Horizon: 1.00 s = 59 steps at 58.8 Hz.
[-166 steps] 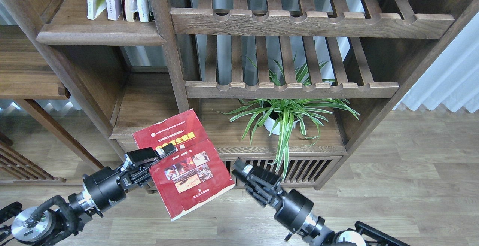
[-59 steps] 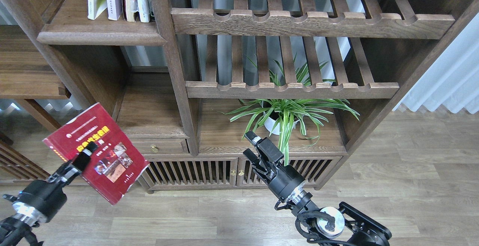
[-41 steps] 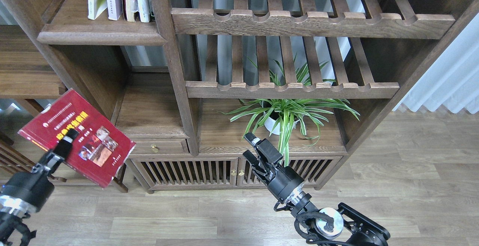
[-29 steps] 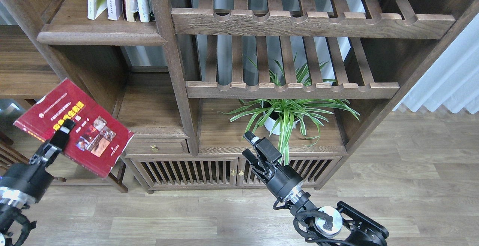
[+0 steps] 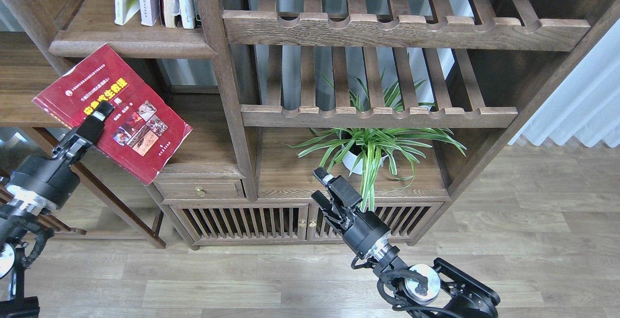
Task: Organize books on shelf
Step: 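Lift the red book with the left gripper up to the top shelf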
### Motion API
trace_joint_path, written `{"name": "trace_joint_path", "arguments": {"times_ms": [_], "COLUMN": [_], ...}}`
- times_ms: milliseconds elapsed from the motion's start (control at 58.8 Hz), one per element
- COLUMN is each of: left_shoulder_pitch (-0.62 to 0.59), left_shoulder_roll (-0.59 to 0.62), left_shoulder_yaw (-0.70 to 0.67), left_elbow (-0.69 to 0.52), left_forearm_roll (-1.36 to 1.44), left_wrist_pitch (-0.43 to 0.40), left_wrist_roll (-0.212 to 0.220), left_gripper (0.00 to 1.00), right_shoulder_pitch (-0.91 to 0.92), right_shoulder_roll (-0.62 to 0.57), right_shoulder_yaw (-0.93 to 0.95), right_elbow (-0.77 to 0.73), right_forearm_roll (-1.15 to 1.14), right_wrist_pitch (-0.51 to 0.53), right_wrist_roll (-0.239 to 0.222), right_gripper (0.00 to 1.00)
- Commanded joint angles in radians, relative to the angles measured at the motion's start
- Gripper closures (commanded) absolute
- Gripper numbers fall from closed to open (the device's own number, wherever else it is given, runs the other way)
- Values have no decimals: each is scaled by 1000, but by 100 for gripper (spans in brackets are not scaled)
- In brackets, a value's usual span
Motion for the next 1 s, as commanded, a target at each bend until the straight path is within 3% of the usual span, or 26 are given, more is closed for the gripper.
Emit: {"name": "trace_joint_path", "arguments": {"times_ms": [0,476,715,987], "left_shoulder_pitch": [-53,-253,-447,-478], "left_shoulder_roll": [1,16,65,125], "left_shoulder_yaw": [-28,-43,27,24], "left_elbow": [0,2,3,3], "left_forearm_roll": [-3,-3,0,11], "left_wrist_pitch": [0,0,0,0], "left_wrist_roll": [0,0,0,0], "left_gripper": [100,100,100,100], "right_shoulder_pitch": [4,7,14,15], "right_shoulder_roll": [0,-3,0,-1], "right_shoulder_yaw": [2,3,3,3], "right_elbow": [0,0,0,0], "right_forearm_roll": [0,0,0,0], "right_wrist_pitch": [0,0,0,0], "right_wrist_roll": [0,0,0,0], "right_gripper": [2,2,2,2]}}
